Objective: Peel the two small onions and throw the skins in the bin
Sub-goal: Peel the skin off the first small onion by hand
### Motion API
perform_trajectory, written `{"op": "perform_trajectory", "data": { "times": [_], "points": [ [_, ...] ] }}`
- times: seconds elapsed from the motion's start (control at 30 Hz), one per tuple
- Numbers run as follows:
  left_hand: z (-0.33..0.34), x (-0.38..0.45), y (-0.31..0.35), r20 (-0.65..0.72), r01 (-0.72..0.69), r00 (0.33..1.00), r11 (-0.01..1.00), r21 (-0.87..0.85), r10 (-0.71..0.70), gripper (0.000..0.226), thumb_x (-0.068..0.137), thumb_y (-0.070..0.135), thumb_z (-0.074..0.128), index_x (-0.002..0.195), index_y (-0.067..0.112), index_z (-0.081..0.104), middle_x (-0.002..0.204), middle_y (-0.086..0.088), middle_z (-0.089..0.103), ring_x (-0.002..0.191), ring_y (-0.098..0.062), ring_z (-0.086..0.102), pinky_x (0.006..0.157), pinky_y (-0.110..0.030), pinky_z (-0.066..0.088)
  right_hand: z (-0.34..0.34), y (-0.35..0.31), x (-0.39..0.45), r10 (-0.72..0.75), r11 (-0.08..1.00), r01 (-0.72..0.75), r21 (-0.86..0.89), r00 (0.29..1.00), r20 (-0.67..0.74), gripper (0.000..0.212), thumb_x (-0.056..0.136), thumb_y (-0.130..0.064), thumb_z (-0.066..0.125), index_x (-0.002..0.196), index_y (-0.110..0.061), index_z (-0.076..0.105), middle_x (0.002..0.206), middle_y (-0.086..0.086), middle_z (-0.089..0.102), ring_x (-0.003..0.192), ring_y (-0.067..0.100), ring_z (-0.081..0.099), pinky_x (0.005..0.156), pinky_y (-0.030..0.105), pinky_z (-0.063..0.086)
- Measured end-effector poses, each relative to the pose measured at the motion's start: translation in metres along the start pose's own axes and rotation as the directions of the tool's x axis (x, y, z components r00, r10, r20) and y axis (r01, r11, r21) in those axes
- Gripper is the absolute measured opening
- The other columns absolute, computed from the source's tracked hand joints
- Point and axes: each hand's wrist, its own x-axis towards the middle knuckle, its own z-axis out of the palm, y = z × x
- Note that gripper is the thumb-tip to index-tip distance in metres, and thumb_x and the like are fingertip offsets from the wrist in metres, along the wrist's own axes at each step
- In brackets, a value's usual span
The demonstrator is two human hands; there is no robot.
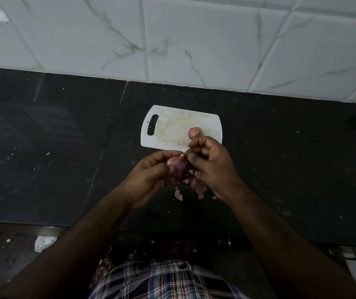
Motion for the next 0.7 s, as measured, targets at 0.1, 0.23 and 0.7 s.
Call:
{"op": "perform_trajectory", "data": {
  "times": [0.1, 0.23, 0.7],
  "points": [
    [0.001, -0.001, 0.003, -0.018, 0.024, 1.000, 1.000, -0.012, -0.024, 0.044, 0.083, 0.007, 0.056, 0.126, 0.003, 0.062, 0.114, -0.016, 0.070, 0.099, -0.028, 0.069, 0.077, -0.033, 0.059, -0.003, -0.006, -0.004, 0.014, 1.000, -0.013, -0.023, 0.999, 0.041, 0.024, 0.092, -0.003, 0.064, 0.112, -0.016, 0.063, 0.095, 0.000, 0.074, 0.090, 0.009, 0.072, 0.070, 0.028, 0.061],
    [0.005, -0.002, 0.003, -0.007, 0.013, 1.000, 1.000, 0.019, -0.013, 0.050, 0.083, 0.009, 0.071, 0.131, 0.007, 0.060, 0.118, -0.015, 0.069, 0.099, -0.025, 0.070, 0.077, -0.030, 0.058, -0.001, -0.004, -0.004, -0.062, 0.988, 0.058, -0.144, 0.998, -0.025, 0.026, 0.087, 0.000, 0.070, 0.107, -0.016, 0.065, 0.087, 0.000, 0.074, 0.083, 0.008, 0.072, 0.074, 0.025, 0.060],
    [-0.002, 0.000, 0.008, -0.006, 0.029, 1.000, 0.992, -0.121, -0.030, 0.044, 0.080, 0.007, 0.057, 0.124, 0.005, 0.063, 0.113, -0.014, 0.069, 0.094, -0.024, 0.068, 0.074, -0.032, 0.058, -0.014, 0.012, 0.005, -0.202, 0.866, 0.155, -0.475, 0.978, -0.049, 0.025, 0.093, 0.000, 0.058, 0.102, -0.018, 0.073, 0.109, -0.006, 0.067, 0.100, 0.000, 0.061, 0.088, 0.012, 0.049]
  ]
}}
